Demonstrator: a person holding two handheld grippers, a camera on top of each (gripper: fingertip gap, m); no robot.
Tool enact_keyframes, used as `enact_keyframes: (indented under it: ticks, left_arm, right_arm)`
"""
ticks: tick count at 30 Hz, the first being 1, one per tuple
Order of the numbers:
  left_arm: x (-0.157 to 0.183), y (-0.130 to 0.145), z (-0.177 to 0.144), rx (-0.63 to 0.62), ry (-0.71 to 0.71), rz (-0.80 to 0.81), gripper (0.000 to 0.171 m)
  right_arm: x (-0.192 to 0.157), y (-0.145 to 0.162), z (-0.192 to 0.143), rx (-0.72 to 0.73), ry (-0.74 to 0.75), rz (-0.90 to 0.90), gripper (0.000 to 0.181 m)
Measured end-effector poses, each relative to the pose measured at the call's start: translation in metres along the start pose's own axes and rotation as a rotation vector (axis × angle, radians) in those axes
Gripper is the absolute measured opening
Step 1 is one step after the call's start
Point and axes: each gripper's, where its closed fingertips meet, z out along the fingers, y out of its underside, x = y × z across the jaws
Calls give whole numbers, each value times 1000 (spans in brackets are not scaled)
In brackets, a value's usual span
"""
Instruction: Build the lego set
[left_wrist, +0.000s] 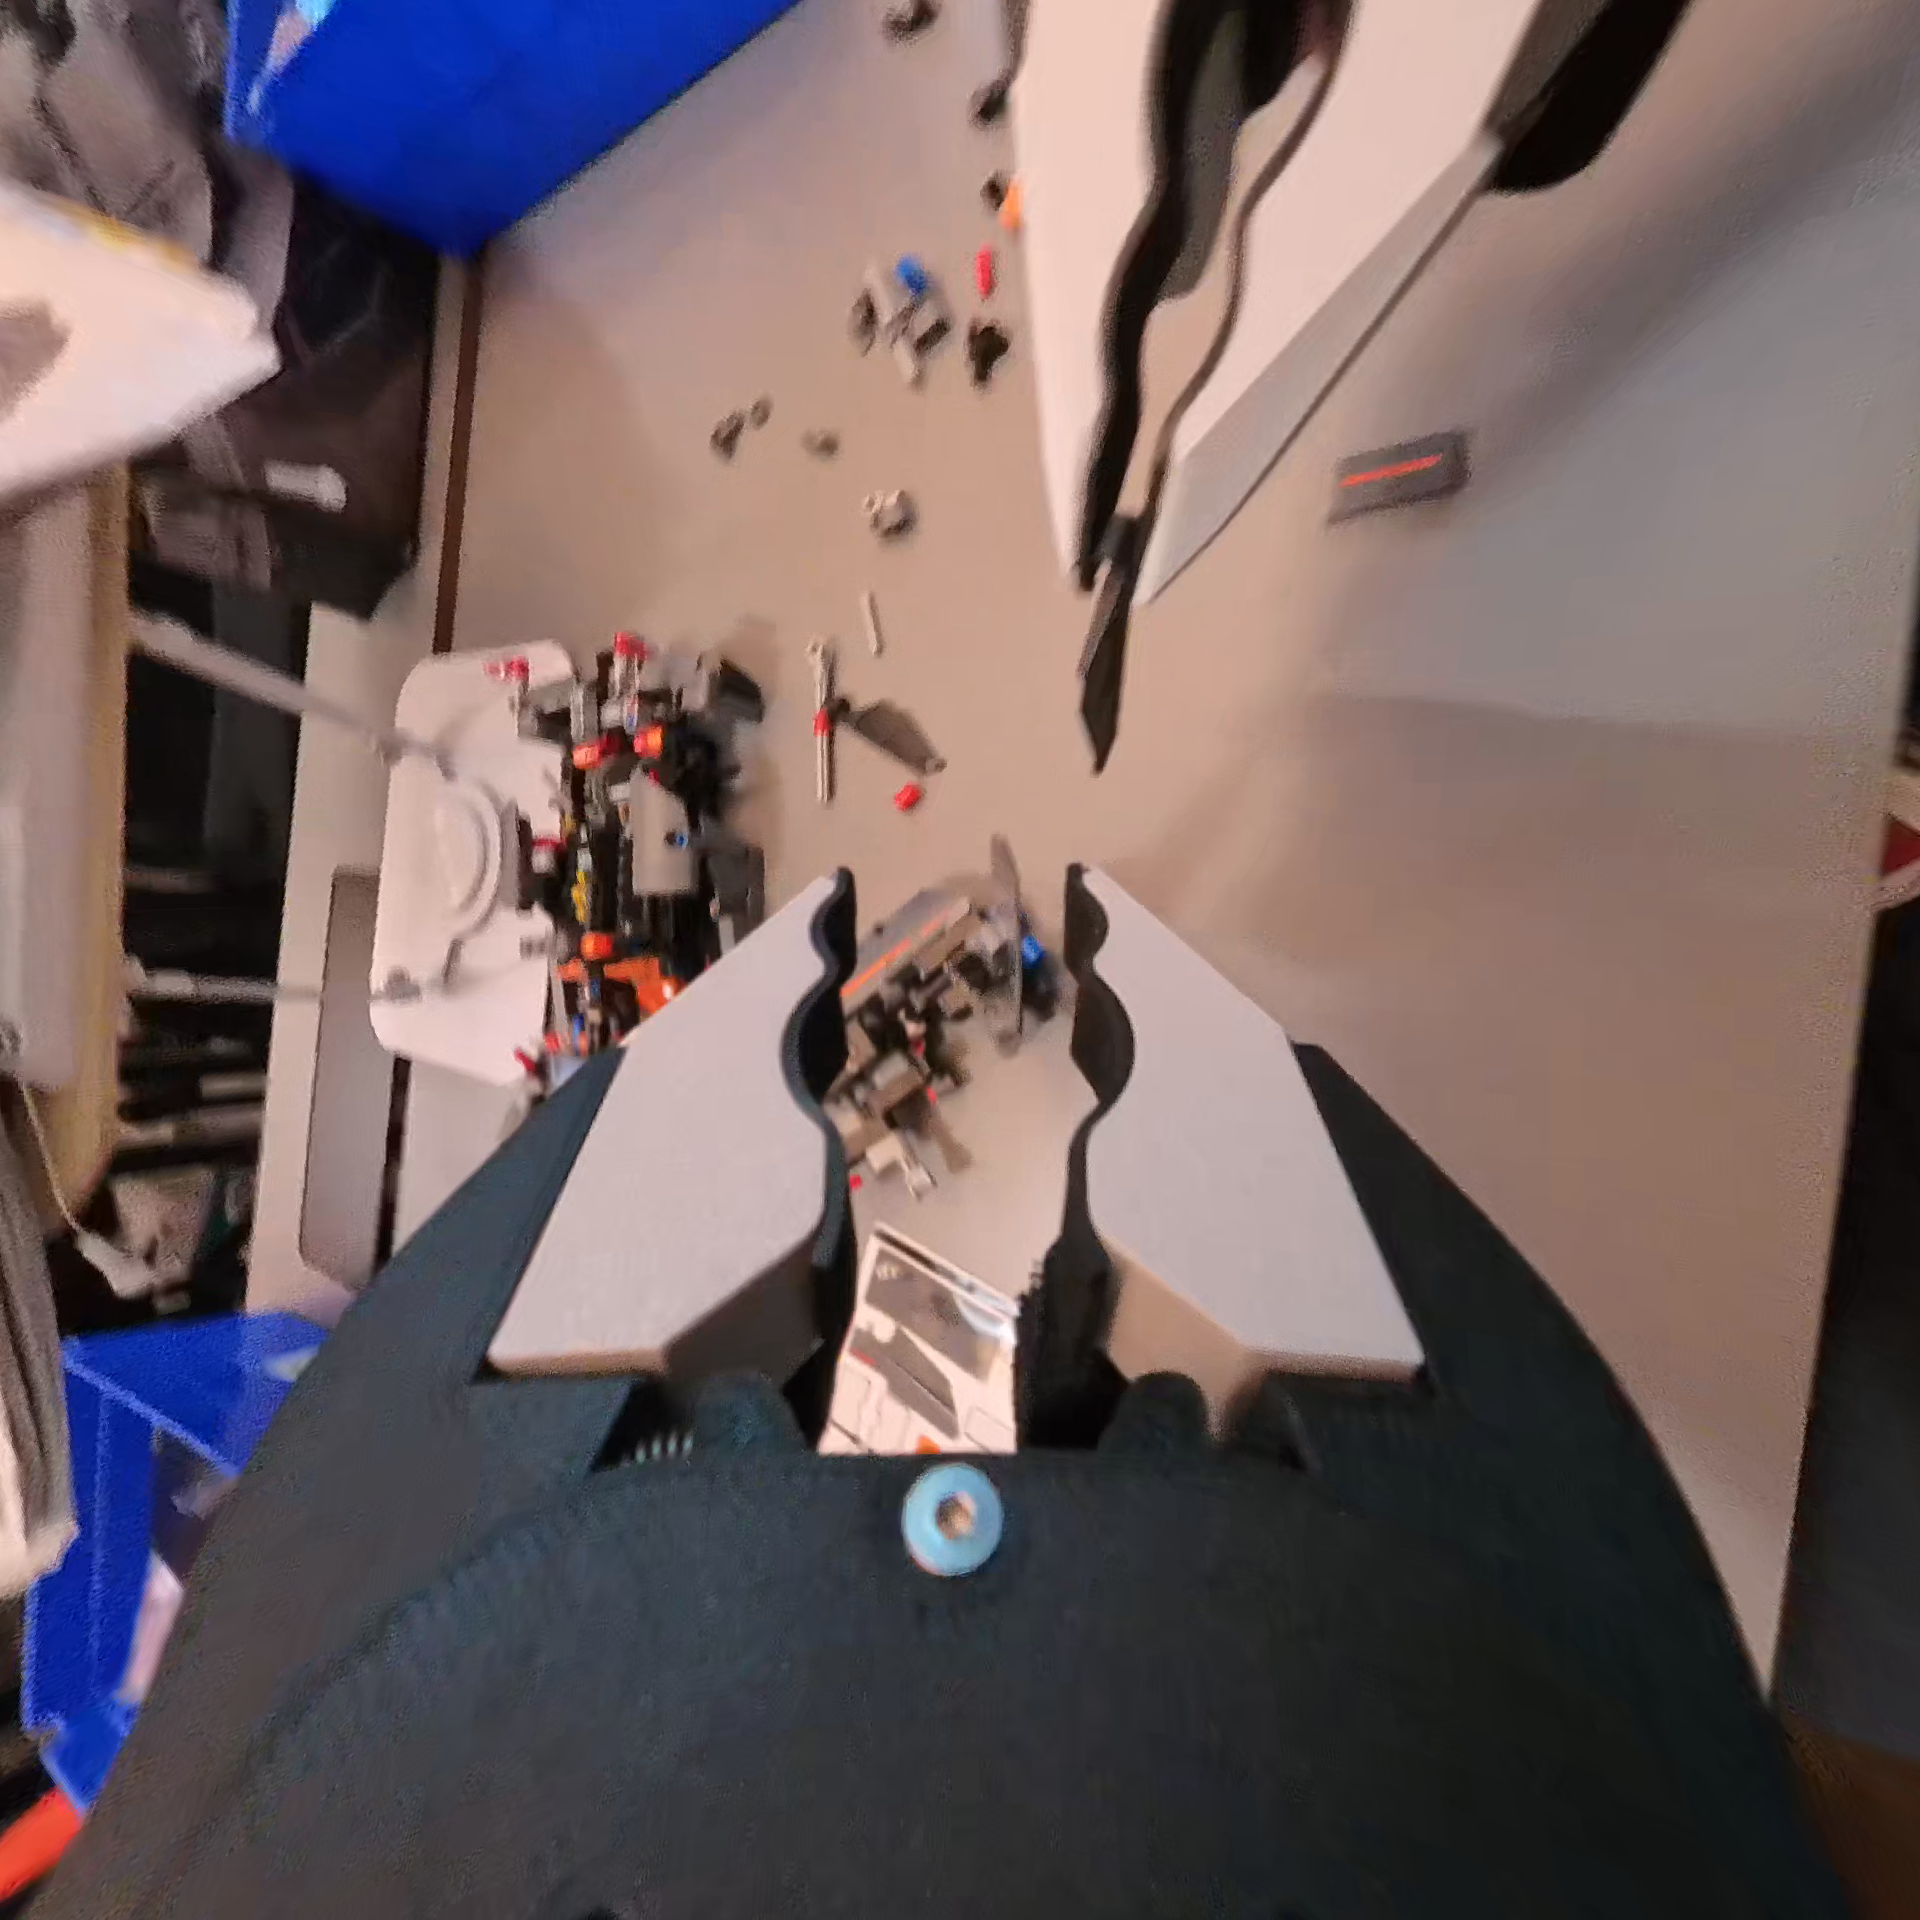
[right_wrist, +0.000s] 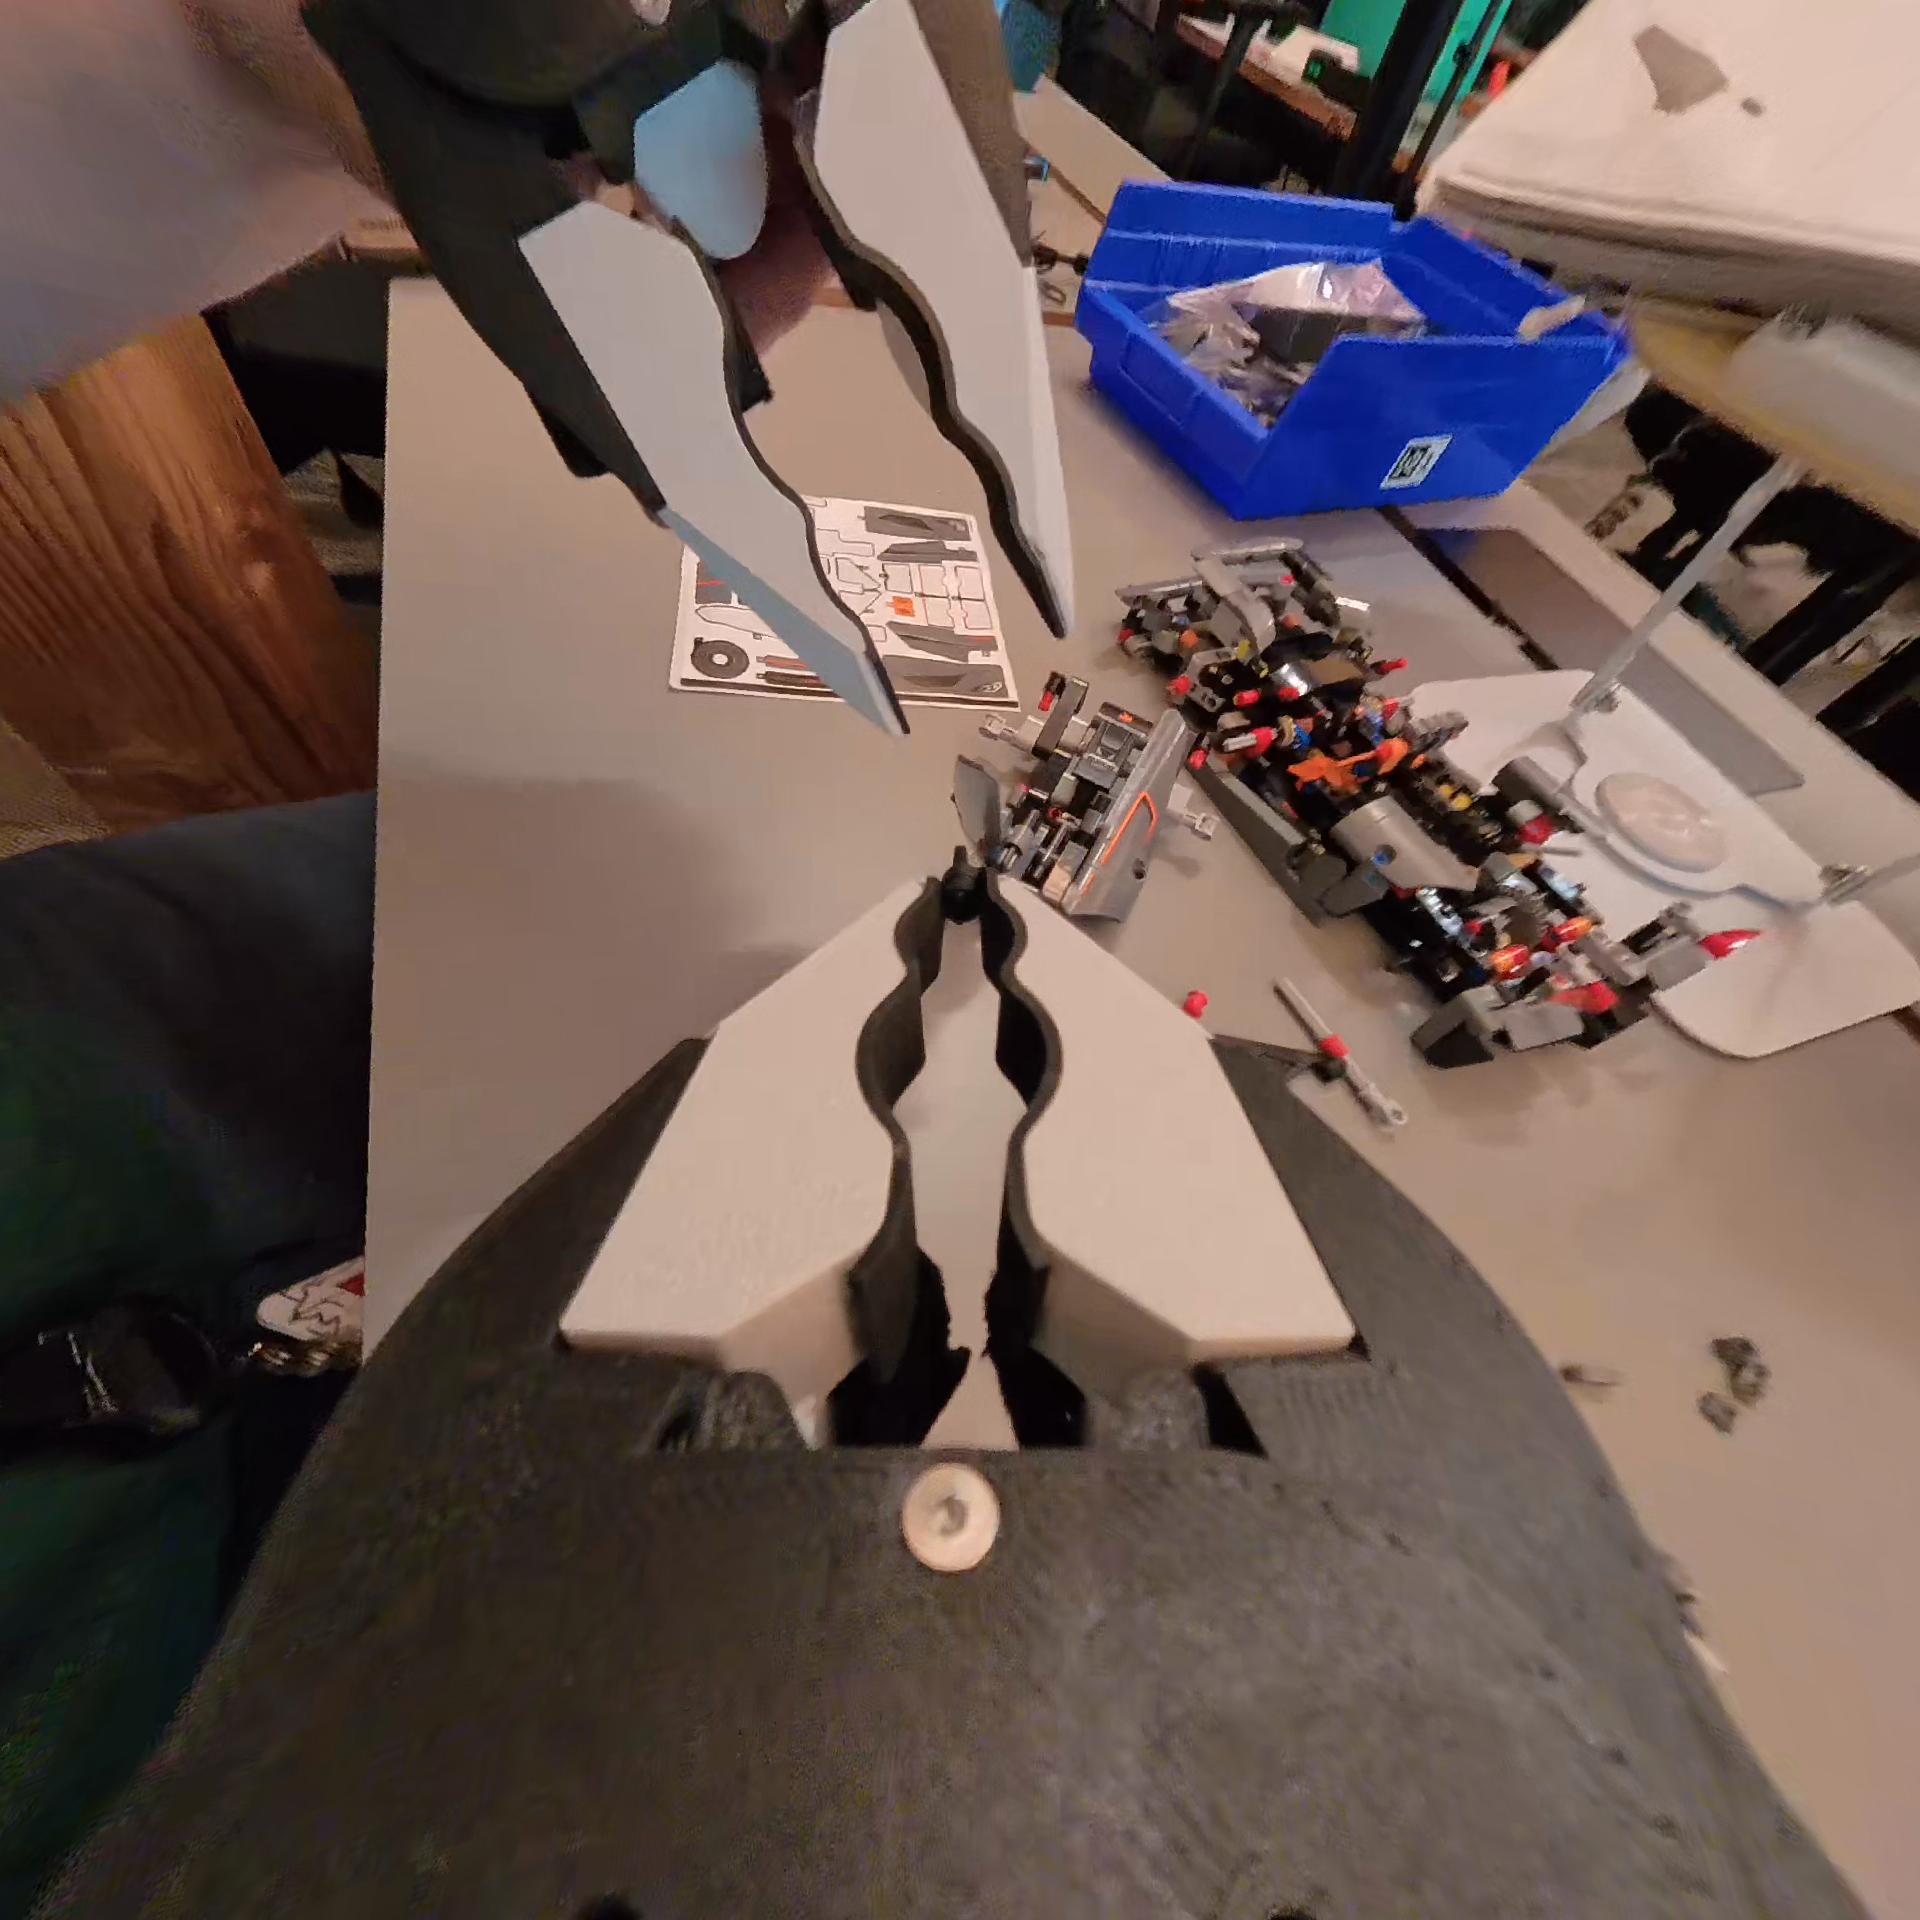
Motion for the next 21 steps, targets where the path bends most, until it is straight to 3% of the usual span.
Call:
enact_keyframes:
  ticks: [6,15,21]
  left_arm:
    - [4,51,30,-86,13,-138,41]
    - [15,60,53,-25,137,-244,39]
    - [17,61,60,-6,122,-226,26]
  right_arm:
    - [8,15,20,-26,9,92,5]
    - [18,30,49,-78,42,170,5]
    - [16,36,63,-101,58,191,4]
